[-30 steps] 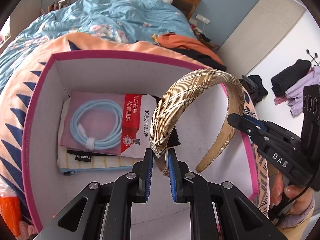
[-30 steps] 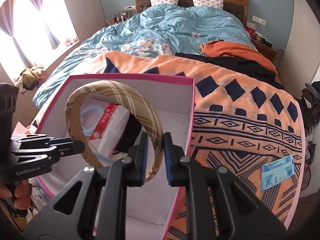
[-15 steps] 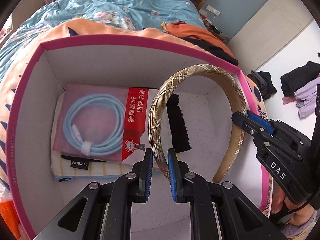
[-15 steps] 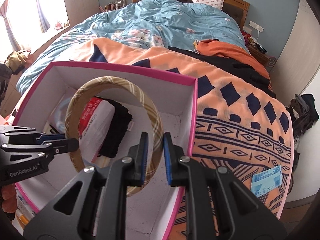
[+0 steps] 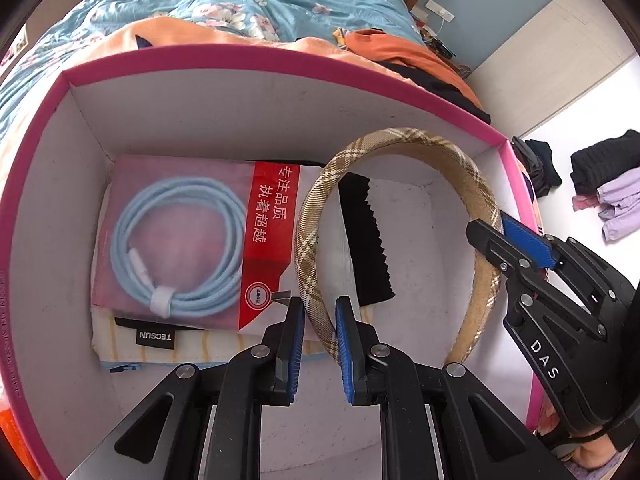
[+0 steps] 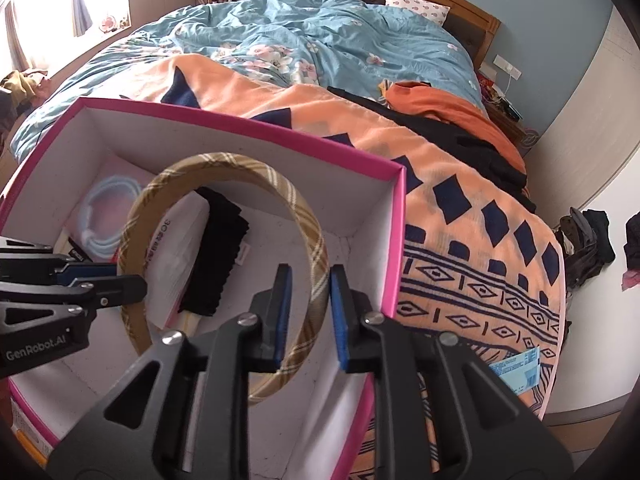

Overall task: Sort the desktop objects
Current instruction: 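Carry the plaid headband with both grippers down into the pink box, then open both grippers to release the headband beside the cable bag, then move both grippers back toward the pile by the blue glasses case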

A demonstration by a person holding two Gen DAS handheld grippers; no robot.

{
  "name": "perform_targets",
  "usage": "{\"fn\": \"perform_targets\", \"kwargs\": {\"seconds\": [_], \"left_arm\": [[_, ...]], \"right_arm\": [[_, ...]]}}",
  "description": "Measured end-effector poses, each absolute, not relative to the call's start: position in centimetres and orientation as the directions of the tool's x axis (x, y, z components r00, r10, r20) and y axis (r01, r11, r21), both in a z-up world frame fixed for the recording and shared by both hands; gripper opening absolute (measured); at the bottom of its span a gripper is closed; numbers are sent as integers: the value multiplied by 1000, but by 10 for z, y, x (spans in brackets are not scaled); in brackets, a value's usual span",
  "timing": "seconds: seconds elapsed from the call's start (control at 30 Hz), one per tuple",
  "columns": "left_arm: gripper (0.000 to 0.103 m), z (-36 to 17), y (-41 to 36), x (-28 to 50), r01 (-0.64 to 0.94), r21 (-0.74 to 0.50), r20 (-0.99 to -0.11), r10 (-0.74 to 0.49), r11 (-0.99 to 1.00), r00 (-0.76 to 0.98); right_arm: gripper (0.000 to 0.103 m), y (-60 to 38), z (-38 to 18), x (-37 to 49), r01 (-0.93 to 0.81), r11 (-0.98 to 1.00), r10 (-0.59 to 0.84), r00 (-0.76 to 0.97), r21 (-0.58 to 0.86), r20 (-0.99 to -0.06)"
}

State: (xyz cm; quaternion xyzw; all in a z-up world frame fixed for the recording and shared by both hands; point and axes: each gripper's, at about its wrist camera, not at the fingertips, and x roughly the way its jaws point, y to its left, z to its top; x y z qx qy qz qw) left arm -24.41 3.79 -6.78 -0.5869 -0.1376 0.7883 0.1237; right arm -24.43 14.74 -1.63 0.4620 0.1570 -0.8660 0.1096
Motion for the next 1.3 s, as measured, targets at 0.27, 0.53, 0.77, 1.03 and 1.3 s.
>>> {"fn": "perform_targets", "kwargs": {"seconds": [0.27, 0.53, 0.77, 1.03, 1.3], "left_arm": [[16, -69, 41, -246, -28, -353, -897, 346, -935, -273], [25, -58, 37, -236, -73, -371, -864, 373, -926, -337], [42, -21, 37, -208, -150, -336, -794, 365, -930, -487], [66, 10, 35, -148, -175, -135, -688, 219, -975, -692], [83, 22, 35, -91, -126, 16, -597, 91, -992, -797]], "right_arm": [[30, 146, -10, -241, 343, -923, -64, -586, -175, -808], [32, 159, 0, -215, 378, -925, -214, -582, -28, -785], [37, 171, 19, -171, 444, -887, -388, -574, 124, -721], [42, 181, 25, -123, 488, -842, -507, -569, 230, -647], [47, 166, 16, -77, 567, -785, -581, -532, 251, -616]]}}
